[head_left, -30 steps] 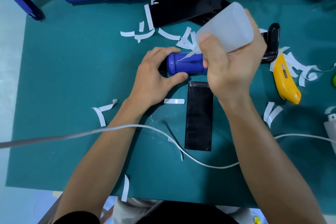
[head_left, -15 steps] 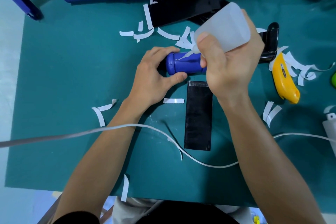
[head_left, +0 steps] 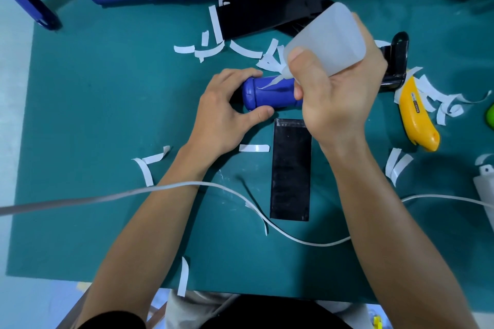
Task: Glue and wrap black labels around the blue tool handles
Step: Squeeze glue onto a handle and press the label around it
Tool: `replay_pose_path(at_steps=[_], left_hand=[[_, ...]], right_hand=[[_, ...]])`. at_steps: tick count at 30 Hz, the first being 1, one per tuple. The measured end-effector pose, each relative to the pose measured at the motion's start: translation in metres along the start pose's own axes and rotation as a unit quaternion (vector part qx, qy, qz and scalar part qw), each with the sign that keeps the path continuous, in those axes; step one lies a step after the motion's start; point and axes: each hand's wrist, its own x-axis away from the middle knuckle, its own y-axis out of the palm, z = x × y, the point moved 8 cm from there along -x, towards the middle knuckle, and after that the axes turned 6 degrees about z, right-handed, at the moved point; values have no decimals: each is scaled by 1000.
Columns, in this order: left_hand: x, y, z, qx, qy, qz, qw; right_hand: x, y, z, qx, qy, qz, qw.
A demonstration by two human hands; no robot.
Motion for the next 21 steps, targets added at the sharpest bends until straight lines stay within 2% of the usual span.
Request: replay_pose_path(at_steps=[21], left_hand=[[-1,1,-3,4,2,-3,1000]], right_hand=[[-4,-3,-2,2,-2,3,1000]])
